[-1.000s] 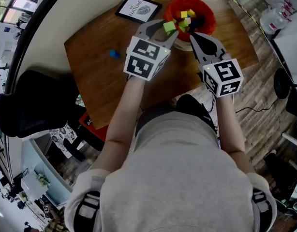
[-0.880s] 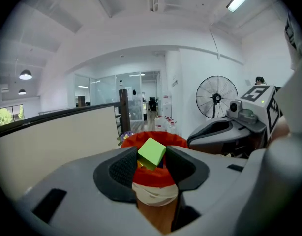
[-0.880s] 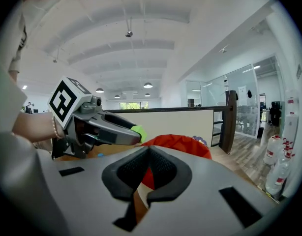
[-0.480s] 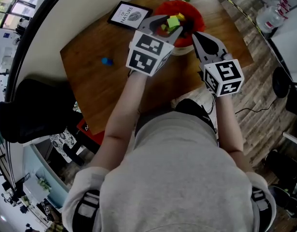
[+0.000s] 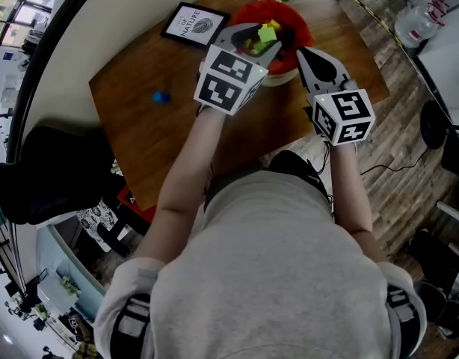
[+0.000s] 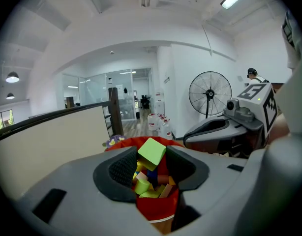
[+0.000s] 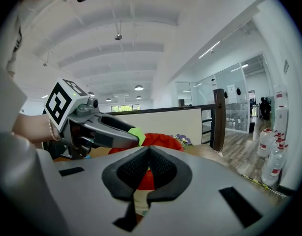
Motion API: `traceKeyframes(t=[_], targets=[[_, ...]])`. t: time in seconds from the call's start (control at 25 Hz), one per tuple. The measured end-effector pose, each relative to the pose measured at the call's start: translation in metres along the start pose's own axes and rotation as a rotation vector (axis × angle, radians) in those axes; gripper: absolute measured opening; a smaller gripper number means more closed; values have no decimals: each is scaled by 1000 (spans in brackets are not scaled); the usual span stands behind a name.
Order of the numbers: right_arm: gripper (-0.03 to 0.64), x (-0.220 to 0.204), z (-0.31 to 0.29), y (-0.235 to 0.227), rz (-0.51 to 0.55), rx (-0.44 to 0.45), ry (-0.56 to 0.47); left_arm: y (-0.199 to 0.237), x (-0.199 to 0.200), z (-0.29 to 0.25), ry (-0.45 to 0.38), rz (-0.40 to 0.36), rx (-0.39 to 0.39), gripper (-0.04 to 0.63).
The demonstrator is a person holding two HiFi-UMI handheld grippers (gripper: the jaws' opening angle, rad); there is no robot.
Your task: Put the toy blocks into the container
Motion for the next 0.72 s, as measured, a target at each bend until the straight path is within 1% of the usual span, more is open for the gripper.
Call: traceKeyframes(t=[0.2,0.36,0.52,0.72], targets=[[11,-2,0,-1,-3,-4,3,0,0,-2,-14,10,-3,195],[11,-3,2,-5,-9,-9,5,-1,0,-3,-5,10,5,196],[11,-4,4,0,-12,2,-1,0,-2,5,-7,10,31,196],[11,-3,3,15,-14,47,-3,3,-5,21,-5,26,76,196]])
Point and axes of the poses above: the fingertips, and each gripper's own axes: z backward along the fingers, y to its left, x out of its top, the point moved 2 cm from there along z, backward along the fingers, and after that the axes turned 8 degrees about -y, right-handed, at the moved point
